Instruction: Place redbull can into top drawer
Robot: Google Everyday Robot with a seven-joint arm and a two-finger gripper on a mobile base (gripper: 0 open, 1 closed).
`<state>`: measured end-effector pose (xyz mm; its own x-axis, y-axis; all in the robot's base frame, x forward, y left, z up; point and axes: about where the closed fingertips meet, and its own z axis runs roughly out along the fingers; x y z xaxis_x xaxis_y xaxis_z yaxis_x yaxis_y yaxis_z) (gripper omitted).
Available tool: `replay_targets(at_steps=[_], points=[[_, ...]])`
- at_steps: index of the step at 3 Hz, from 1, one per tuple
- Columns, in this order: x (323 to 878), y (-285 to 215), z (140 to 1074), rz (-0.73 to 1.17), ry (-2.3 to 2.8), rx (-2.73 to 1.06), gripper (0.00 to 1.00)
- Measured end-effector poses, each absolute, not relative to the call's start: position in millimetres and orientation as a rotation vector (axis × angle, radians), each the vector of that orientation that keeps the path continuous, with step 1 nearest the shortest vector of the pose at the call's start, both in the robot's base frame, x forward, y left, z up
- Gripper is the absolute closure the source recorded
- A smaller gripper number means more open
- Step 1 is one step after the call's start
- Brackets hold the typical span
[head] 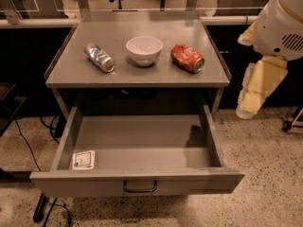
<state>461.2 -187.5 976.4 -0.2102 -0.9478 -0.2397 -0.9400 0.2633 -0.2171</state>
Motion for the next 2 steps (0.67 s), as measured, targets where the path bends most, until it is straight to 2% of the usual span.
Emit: replay_targets(at_steps=[2], points=[[491, -118, 975, 0.153, 2.161, -1.704, 0.00]])
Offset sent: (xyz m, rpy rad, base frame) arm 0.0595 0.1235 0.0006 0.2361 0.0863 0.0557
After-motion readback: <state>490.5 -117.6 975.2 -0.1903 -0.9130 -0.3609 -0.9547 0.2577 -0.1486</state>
